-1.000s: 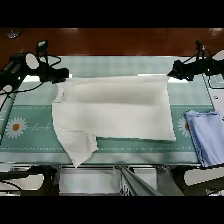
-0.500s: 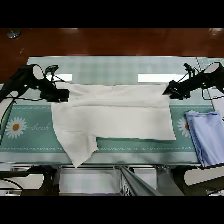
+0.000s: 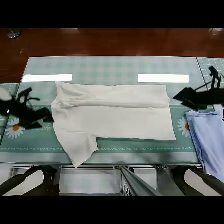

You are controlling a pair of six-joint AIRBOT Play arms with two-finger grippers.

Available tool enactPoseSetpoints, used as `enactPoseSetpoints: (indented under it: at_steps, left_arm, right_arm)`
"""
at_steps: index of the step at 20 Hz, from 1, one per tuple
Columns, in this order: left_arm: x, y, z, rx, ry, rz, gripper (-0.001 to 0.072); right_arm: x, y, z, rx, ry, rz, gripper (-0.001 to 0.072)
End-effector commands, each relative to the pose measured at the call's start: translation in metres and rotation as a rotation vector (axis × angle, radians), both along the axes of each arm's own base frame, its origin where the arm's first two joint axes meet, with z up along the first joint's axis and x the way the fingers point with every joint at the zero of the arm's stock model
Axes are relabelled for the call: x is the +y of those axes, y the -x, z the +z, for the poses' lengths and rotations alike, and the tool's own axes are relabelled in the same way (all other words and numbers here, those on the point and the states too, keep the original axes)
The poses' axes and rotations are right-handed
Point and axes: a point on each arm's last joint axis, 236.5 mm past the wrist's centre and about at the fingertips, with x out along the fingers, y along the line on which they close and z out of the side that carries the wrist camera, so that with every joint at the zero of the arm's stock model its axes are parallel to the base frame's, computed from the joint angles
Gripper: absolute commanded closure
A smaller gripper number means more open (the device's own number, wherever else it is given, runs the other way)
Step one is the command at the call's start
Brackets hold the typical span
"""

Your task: Fold the shirts.

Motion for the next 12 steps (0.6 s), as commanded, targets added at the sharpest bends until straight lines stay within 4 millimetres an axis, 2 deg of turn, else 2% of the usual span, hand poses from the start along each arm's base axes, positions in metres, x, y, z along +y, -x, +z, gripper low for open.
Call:
enactPoseSetpoints:
  at_steps: [1,3,5,7,12]
  left_arm:
    - [-0.024,0.036,-0.017,-0.109,0.228,0.278,0.0006]
    - [-0.028,0.049,-0.024,-0.127,0.278,0.345,0.0007]
    - [-0.032,0.054,-0.027,-0.116,0.294,0.350,0.0007]
    - [-0.046,0.048,-0.022,-0.136,0.334,0.319,0.0007]
    - [-0.088,0.063,-0.037,-0.085,0.359,0.181,0.0007]
  right_arm:
    - [0.030,0.046,-0.009,-0.124,-0.082,-0.107,0.0090]
    - [0.046,0.066,-0.015,-0.130,-0.130,-0.112,0.0090]
    - [0.051,0.076,-0.018,-0.128,-0.131,-0.094,0.0090]
    - [0.052,0.078,-0.016,-0.127,-0.133,-0.087,0.0090]
    - [0.044,0.069,-0.013,-0.151,-0.129,-0.143,0.0090]
